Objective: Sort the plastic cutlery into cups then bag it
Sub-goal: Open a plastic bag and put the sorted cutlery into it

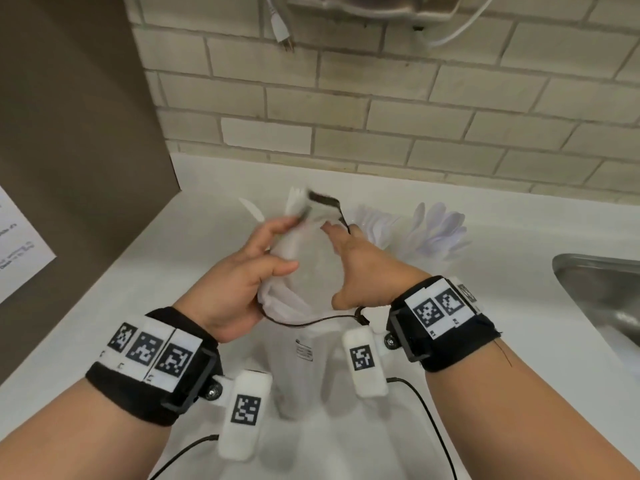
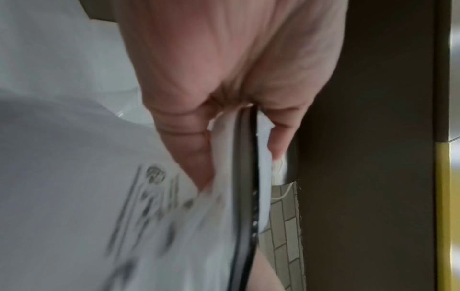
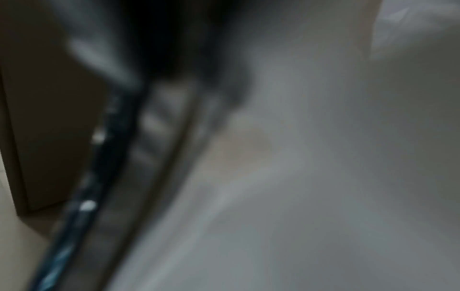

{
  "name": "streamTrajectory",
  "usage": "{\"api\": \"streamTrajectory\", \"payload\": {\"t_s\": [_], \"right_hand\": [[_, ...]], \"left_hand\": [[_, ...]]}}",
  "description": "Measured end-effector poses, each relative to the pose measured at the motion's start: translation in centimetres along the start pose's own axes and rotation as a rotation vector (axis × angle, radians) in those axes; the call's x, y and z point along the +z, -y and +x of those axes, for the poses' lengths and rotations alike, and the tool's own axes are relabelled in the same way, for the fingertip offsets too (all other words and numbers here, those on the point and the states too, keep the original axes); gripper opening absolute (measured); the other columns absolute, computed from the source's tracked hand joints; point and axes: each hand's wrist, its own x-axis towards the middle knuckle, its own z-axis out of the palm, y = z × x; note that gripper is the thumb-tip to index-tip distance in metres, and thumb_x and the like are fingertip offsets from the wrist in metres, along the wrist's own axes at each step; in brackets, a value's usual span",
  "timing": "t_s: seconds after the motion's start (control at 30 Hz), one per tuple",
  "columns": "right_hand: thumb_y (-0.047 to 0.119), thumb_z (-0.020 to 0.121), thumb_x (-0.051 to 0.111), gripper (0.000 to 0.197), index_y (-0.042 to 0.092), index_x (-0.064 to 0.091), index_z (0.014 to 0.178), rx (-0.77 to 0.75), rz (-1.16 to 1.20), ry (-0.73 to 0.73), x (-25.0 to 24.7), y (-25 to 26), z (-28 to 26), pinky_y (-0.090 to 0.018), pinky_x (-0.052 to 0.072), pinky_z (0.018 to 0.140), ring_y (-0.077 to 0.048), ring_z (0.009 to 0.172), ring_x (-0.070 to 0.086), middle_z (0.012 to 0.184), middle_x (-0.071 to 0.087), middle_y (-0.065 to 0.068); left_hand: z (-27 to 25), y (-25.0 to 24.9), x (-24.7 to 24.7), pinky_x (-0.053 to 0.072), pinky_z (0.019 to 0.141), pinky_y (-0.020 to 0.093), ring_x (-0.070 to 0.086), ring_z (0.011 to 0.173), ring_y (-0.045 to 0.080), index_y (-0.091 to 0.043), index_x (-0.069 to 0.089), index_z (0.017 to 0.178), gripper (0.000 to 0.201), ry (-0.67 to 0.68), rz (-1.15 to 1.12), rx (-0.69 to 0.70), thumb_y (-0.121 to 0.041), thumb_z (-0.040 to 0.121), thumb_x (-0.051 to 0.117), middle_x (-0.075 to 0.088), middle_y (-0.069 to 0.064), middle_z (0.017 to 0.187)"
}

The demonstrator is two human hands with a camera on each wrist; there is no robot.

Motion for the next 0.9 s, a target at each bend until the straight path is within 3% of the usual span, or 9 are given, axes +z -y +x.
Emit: {"api": "streamTrajectory", "payload": {"t_s": [0.07, 0.13, 0.27, 0.37, 0.43, 0.57, 0.67, 0.8, 0.9], "right_hand": [[0.001, 0.065, 0.064, 0.091, 0.023, 0.023, 0.143, -0.025, -0.083, 0.031, 0.1, -0.2, 0.1, -0.03, 0.057, 0.075, -0.024, 0.095, 0.058, 0.127, 0.028, -0.001], [-0.007, 0.069, 0.054, 0.082, 0.017, 0.027, 0.143, -0.038, -0.116, 0.063, 0.1, -0.5, 0.2, -0.021, 0.052, 0.062, -0.024, 0.091, 0.057, 0.125, 0.029, -0.001], [-0.011, 0.075, 0.05, 0.068, 0.028, 0.055, 0.131, -0.053, 0.018, -0.04, -0.2, -1.2, 0.4, -0.005, 0.038, 0.072, -0.02, 0.112, 0.05, 0.131, 0.032, 0.003], [0.01, 0.079, 0.061, 0.035, 0.025, 0.07, 0.11, -0.093, -0.115, -0.379, 0.4, 0.2, -0.3, -0.03, 0.039, 0.1, -0.025, 0.12, 0.041, 0.139, 0.039, 0.003], [0.015, 0.078, 0.058, 0.025, 0.024, 0.074, 0.095, -0.313, -0.139, -0.498, 1.5, 1.8, -0.7, -0.046, 0.04, 0.095, -0.026, 0.105, 0.048, 0.118, 0.058, 0.004], [0.008, 0.088, 0.041, 0.045, 0.026, 0.05, 0.129, -0.196, -0.382, 0.023, 3.0, 2.3, -0.6, -0.046, 0.017, 0.109, -0.019, 0.085, 0.059, 0.095, 0.069, 0.003], [0.024, 0.091, 0.049, 0.045, 0.024, 0.044, 0.136, -0.088, -0.437, 0.112, 2.7, 1.2, -0.5, -0.039, 0.037, 0.102, -0.027, 0.097, 0.06, 0.105, 0.068, -0.005], [0.039, 0.078, 0.067, 0.079, 0.027, 0.028, 0.147, -0.092, -0.419, 0.151, 2.9, 1.1, -0.3, -0.037, 0.05, 0.091, -0.029, 0.109, 0.058, 0.123, 0.062, -0.003], [0.05, 0.073, 0.068, 0.093, 0.031, 0.017, 0.148, -0.093, -0.466, 0.118, 2.9, 0.9, -0.3, -0.038, 0.048, 0.089, -0.03, 0.098, 0.06, 0.108, 0.066, -0.003]], "left_hand": [[-0.3, -0.5, -0.2, 0.055, 0.073, 0.024, 0.068, 0.096, 0.018, -0.026, 0.077, 0.094, 0.028, 0.026, 0.186, -0.071, -0.013, 0.072, 0.066, 0.074, 0.0, 0.105], [-0.2, -0.9, -1.1, 0.055, 0.062, 0.029, 0.068, 0.09, 0.023, -0.016, 0.076, 0.101, 0.028, -0.008, 0.315, -0.194, -0.032, 0.081, 0.063, 0.072, 0.008, 0.109], [0.0, -0.4, -2.6, 0.054, 0.049, 0.026, 0.064, 0.086, 0.019, -0.019, 0.047, 0.141, 0.05, -0.173, 0.474, -0.297, -0.003, 0.093, 0.049, 0.058, 0.005, 0.129], [0.0, 0.3, -2.3, 0.054, 0.052, 0.022, 0.062, 0.094, 0.013, -0.034, 0.022, 0.15, 0.074, -0.168, 0.568, -0.227, 0.002, 0.091, 0.048, 0.05, -0.011, 0.132], [0.2, 0.9, -2.0, 0.055, 0.054, 0.024, 0.064, 0.091, 0.012, -0.038, 0.016, 0.15, 0.08, -0.168, 0.568, -0.186, 0.002, 0.09, 0.051, 0.052, -0.015, 0.127], [0.6, 1.2, -2.0, 0.058, 0.056, 0.031, 0.069, 0.083, 0.022, -0.031, 0.022, 0.15, 0.081, -0.25, 0.632, -0.203, -0.003, 0.084, 0.059, 0.06, -0.005, 0.113], [0.9, 0.3, -2.3, 0.049, 0.053, 0.018, 0.063, 0.077, 0.017, -0.017, 0.052, 0.129, 0.046, -0.373, 1.138, -0.147, -0.021, 0.084, 0.061, 0.063, -0.002, 0.09], [1.3, 0.3, -2.8, 0.041, 0.089, 0.029, 0.047, 0.115, 0.03, -0.025, 0.065, 0.104, 0.026, -0.398, 1.576, -0.031, -0.011, 0.081, 0.062, 0.038, 0.008, 0.129], [1.4, 0.4, -2.9, 0.041, 0.102, 0.032, 0.04, 0.126, 0.028, -0.038, 0.06, 0.118, 0.057, -0.106, 1.583, -0.128, 0.002, 0.078, 0.057, 0.009, 0.001, 0.151]]}}
